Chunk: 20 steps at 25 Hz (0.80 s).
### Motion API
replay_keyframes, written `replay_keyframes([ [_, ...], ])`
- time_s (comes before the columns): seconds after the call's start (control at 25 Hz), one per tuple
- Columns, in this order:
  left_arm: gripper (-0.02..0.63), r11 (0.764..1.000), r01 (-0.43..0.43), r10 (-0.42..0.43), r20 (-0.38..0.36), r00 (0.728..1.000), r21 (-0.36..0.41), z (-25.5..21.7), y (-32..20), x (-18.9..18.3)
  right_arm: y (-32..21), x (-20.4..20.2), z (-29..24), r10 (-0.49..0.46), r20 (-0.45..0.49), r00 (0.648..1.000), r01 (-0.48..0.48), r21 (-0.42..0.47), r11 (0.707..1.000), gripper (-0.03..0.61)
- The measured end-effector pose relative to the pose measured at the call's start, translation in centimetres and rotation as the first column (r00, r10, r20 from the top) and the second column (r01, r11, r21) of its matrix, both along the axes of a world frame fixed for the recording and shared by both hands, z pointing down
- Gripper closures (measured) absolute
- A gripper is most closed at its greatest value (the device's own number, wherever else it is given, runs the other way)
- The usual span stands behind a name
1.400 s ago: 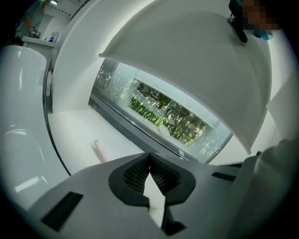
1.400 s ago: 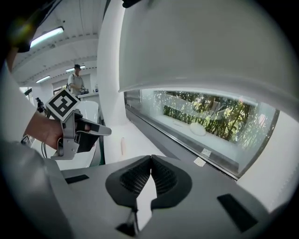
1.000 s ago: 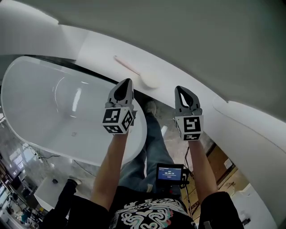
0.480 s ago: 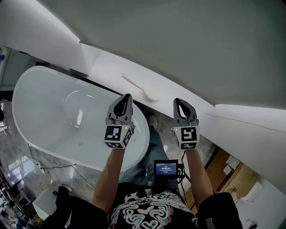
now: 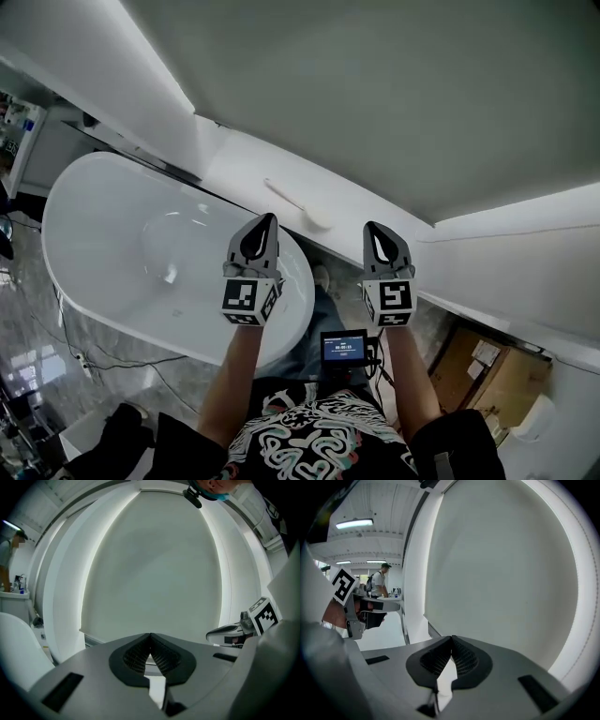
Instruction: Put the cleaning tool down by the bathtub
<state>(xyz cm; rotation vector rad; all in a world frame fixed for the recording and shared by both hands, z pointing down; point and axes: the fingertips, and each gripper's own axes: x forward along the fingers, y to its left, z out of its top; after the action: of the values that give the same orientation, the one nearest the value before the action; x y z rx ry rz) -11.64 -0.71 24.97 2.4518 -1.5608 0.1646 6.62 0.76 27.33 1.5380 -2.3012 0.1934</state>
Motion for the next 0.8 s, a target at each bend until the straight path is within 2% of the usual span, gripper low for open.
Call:
replay_keyframes([
  [0.24, 0.597, 0.997, 0.000, -0.004, 0.046, 0.999, 0.079, -4.8, 3.0, -0.4, 3.3, 0.1, -4.3, 0.013, 0.020, 1.000, -0.015, 0.056, 0.998, 0.551],
  [0.56, 0.597, 0.990, 0.013, -0.018, 0.037, 0.999, 0.141, -9.8, 7.1, -1.2, 7.0, 0.0, -9.0, 0.039, 0.054, 0.998, -0.045, 0.115, 0.992, 0.551],
  [0.8, 0.597, 0.979, -0.024, 0.011, 0.065, 0.998, 0.204, -12.9, 8.8, -1.1, 9.0, -0.2, -11.6, 0.054, 0.064, 0.997, -0.063, 0.158, 0.985, 0.551],
])
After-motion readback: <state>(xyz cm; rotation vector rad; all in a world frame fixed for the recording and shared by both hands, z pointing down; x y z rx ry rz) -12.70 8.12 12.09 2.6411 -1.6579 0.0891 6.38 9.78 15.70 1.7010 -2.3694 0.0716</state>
